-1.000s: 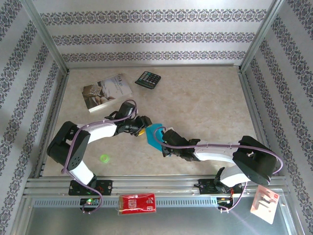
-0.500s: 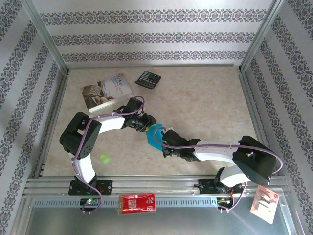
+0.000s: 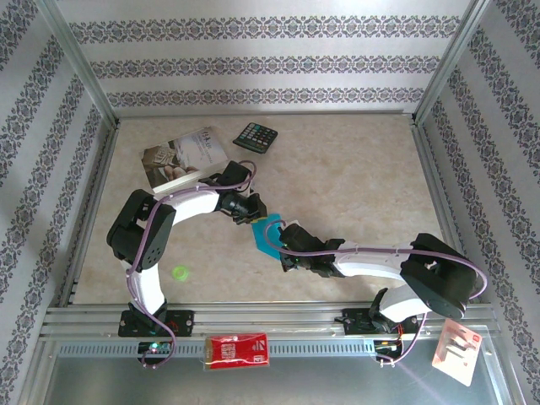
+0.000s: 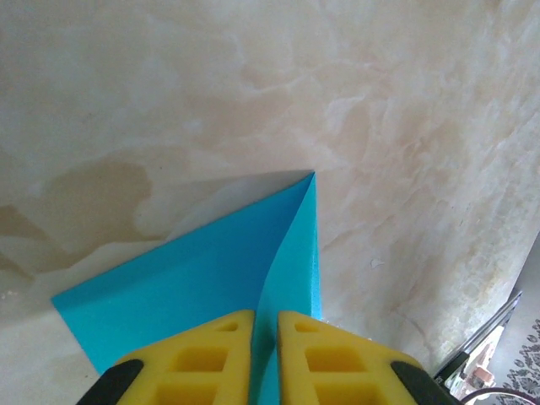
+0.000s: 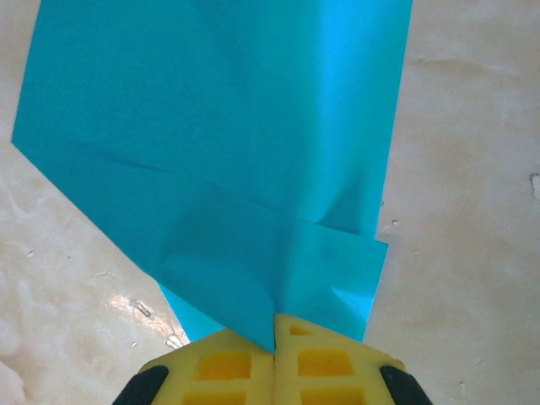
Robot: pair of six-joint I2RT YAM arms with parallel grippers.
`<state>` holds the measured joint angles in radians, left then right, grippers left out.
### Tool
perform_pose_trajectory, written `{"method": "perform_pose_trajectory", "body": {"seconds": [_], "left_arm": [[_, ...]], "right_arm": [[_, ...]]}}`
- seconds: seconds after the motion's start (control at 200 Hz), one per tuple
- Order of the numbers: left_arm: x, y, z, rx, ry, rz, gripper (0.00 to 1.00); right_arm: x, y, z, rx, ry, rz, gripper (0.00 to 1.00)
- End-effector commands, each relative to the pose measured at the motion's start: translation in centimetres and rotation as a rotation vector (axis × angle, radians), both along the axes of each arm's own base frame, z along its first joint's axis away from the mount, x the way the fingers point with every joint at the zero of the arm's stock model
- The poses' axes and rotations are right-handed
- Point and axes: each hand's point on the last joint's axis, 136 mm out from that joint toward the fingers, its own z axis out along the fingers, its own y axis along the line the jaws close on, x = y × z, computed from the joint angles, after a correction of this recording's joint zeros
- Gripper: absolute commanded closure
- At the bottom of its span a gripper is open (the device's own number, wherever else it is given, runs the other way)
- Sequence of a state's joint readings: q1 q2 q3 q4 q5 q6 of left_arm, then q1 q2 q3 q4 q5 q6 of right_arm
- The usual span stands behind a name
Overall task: Fold a paper plane with a square sheet of paper (pick it up from the middle)
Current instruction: Fourth fold the wing at the center of the table.
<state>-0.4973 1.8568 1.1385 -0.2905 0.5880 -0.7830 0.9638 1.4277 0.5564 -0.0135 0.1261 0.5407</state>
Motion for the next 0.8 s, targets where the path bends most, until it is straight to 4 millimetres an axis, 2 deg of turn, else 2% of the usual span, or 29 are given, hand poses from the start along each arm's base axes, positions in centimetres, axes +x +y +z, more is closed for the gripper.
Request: {"method": "perform_pose_trajectory", "body": {"seconds": [0.0, 0.295, 0.51, 0.585, 0.699, 0.794], "left_arm": [[-0.8, 0.4, -0.6, 0.036, 0.031, -0.044, 0.9], [0.0, 0.9, -0.3, 0.07, 0.01, -0.047, 0.98], [0.2, 1.3, -0.4, 0.101, 0.006, -0.059, 0.98], [0.2, 1.1, -0.4, 0.097, 0.011, -0.068, 0.93], [0.4, 1.1, 0.3, 0.07, 0.009, -0.064, 0.77], [1.0, 2.0, 1.4, 0.058, -0.018, -0.035, 0.65]], "right_arm": [[0.7, -0.3, 0.7, -0.022, -0.027, -0.006, 1.0], [0.5, -0.6, 0.8, -0.025, -0.026, -0.001, 1.0], [0.4, -0.8, 0.9, -0.021, -0.025, -0.01, 1.0], [0.4, -0.8, 0.8, -0.013, -0.02, -0.023, 1.0], [0.4, -0.5, 0.9, 0.034, -0.002, -0.04, 1.0], [0.3, -0.2, 1.0, 0.083, 0.017, -0.047, 1.0]]}}
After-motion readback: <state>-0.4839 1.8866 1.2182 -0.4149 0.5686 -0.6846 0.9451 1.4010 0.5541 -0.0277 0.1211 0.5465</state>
